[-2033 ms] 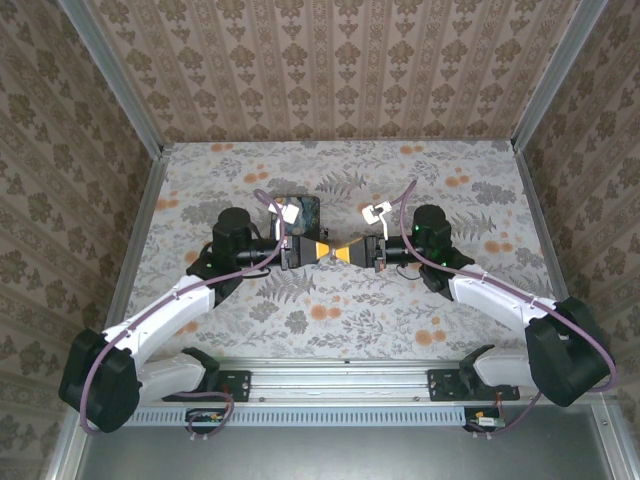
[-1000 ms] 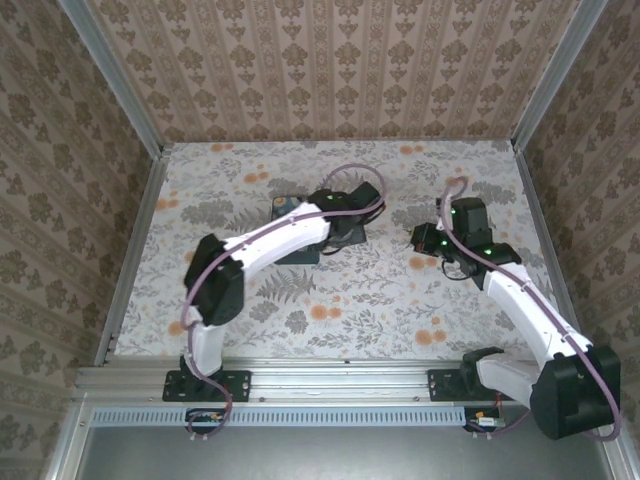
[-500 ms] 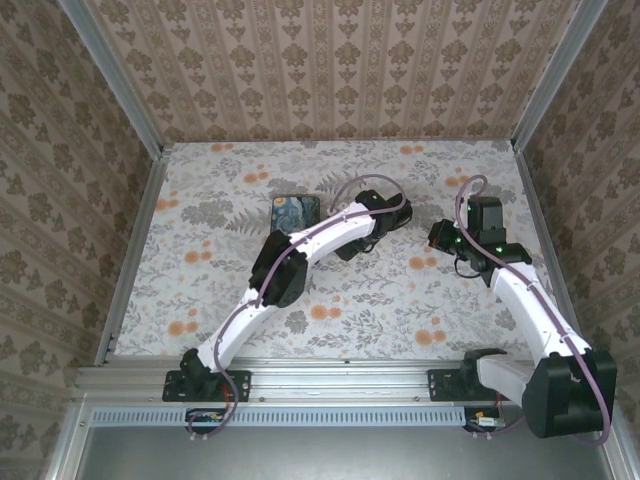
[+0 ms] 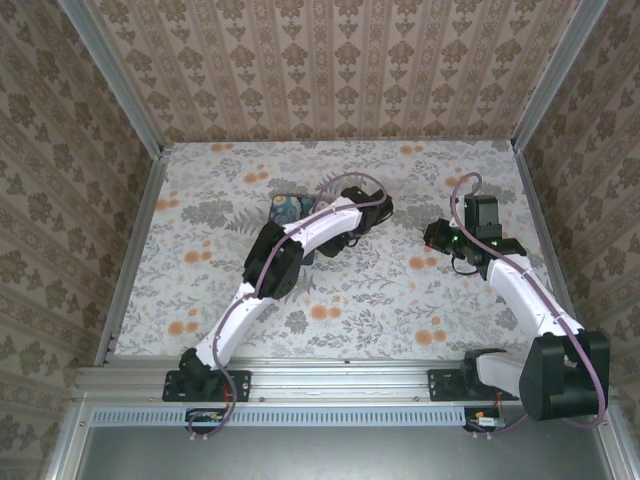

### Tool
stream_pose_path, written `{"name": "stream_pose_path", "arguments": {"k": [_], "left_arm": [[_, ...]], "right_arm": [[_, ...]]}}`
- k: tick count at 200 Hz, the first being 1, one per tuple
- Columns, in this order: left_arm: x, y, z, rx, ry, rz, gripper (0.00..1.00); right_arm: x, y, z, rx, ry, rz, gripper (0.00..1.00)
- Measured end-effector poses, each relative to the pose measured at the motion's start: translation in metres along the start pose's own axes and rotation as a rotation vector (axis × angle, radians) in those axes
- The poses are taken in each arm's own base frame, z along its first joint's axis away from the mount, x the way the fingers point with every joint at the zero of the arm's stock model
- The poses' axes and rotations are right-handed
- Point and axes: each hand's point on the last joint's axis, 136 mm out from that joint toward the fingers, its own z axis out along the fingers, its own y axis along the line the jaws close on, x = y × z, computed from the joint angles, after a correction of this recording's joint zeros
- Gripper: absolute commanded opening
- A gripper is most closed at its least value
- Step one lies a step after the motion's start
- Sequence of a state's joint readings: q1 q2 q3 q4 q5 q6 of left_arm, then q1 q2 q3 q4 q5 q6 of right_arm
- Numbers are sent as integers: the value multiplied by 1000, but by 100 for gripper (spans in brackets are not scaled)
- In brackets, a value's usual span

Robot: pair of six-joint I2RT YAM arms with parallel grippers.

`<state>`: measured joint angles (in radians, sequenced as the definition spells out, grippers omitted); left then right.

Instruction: Unlock the padlock with the key

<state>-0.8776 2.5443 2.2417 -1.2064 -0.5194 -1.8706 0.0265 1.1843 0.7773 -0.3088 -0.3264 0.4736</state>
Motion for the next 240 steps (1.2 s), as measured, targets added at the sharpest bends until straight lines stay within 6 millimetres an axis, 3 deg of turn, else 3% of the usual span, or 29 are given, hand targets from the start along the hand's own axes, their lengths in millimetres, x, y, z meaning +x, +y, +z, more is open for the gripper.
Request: {"name": "stream_pose_path", "arguments": {"k": [84,139,167,202,240], "left_arm": [[-4,12,2,23,2,-34,43],[-12,9,4,107,28,11,13],[-23,11,0,178,98,81,10],[-27,33,-9,204,255,218,10],[-22,42,-51,325,439,362,6]], "right_arm": [[4,6,13,-58,36,7,0],[13,4,21,-76,75,16,0],[17,3,20,-71,89,11,1],[17,13,10,-95,75,-9,1],[35,37,13,-137,123,-68,1]]}}
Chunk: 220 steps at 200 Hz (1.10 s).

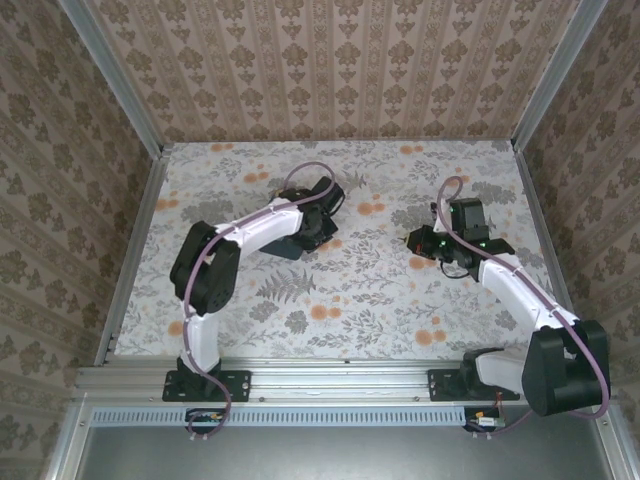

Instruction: Unlock the padlock with the key

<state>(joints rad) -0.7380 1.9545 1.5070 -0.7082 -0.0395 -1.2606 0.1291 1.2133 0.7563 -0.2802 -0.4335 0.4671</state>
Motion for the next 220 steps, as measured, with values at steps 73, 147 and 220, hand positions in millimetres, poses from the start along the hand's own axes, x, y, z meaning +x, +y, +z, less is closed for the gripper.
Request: {"name": "stream_pose_path", "arguments": {"k": [73,147,220], "left_arm": [[40,14,-56,152,215,168,5],[49,17,-119,350,276,150,4],[26,25,-130,314,177,308,56]], "right_arm": [[5,17,6,-17,30,-35,1],[3,61,1,-97,45,-115,1],[23,85,3,-158,104,-135,1]]}}
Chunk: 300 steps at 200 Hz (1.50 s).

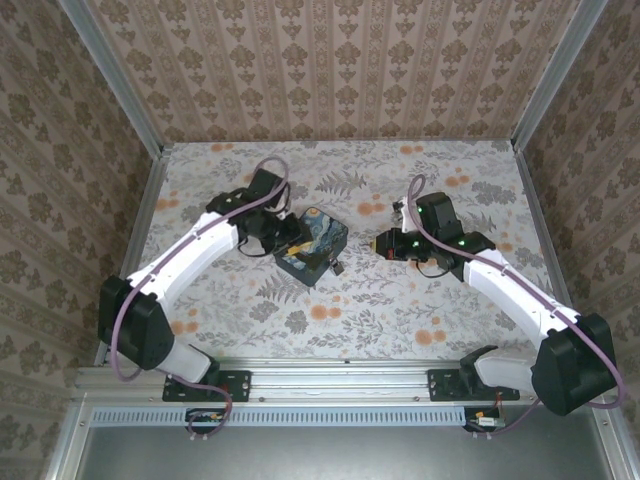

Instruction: Unlock the padlock with the key

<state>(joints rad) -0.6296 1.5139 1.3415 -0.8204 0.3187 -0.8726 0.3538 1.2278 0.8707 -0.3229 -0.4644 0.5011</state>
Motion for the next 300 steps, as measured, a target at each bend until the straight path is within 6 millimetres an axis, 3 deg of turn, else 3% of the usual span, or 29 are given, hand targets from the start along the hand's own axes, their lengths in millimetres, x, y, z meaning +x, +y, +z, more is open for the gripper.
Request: {"name": "stream_pose_path", "arguments": {"k": [25,53,74,113,157,176,219,300], "left_arm": [[17,-24,8,-54,-18,118,66],[55,-28,36,-160,-25,91,69],[69,-26,65,-252,-61,24,73],[71,-18,128,-404,-184,-166,72],[56,-9,182,-499,-312,-317,71],[48,-7,186,-515,-360,-359,70],[34,-8,174,-547,-430,-408,69],[24,21,175,-623,-455,-442,58]], "right_arm": [[-19,-30,-11,67,-65,64,1],[-35,-68,-26,175,-133,134,1],[-41,-90,-36,248,-170,171,1],[-47,-125,-53,341,-225,248,0],[-45,-127,-52,333,-225,267,0],[-46,-125,-51,324,-228,263,0],[-46,-122,-50,305,-222,258,1],[-49,-124,-38,270,-206,264,1]]}}
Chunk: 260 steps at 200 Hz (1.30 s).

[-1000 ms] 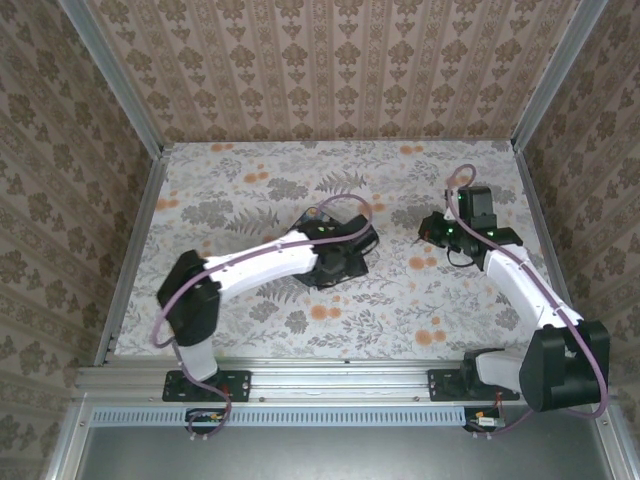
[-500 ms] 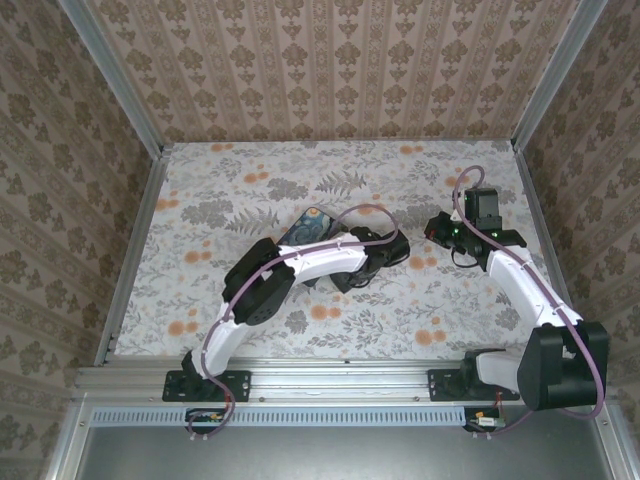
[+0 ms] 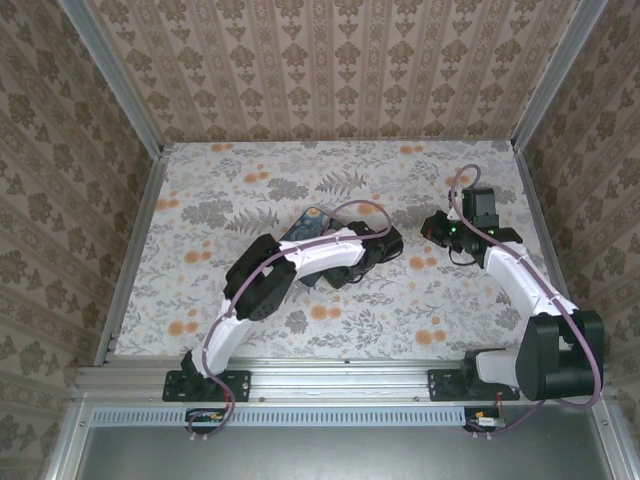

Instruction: Unlock the padlock with the key

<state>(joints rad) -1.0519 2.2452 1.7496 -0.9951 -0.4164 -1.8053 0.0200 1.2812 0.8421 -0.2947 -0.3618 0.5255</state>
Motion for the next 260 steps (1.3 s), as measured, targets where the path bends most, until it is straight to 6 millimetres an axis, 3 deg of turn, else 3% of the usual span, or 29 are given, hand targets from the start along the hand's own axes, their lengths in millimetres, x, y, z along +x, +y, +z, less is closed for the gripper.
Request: {"name": "stream_pose_path", "arguments": {"k": [109,166,210,260], "left_arm": [[-7,4,8,-18,-3,23,28],[-14,12,2,55,105,101,18],[-40,10,-40,210,233,114,15],[-75,19,-92,385,408,49,11]], "right_arm": [[4,5,3,-40,20,0,1],[28,22,1,-85,75,-57,1],[53,44,-10,-146,114,-110,1],[93,98,-22,-335,179,-189,1]]}}
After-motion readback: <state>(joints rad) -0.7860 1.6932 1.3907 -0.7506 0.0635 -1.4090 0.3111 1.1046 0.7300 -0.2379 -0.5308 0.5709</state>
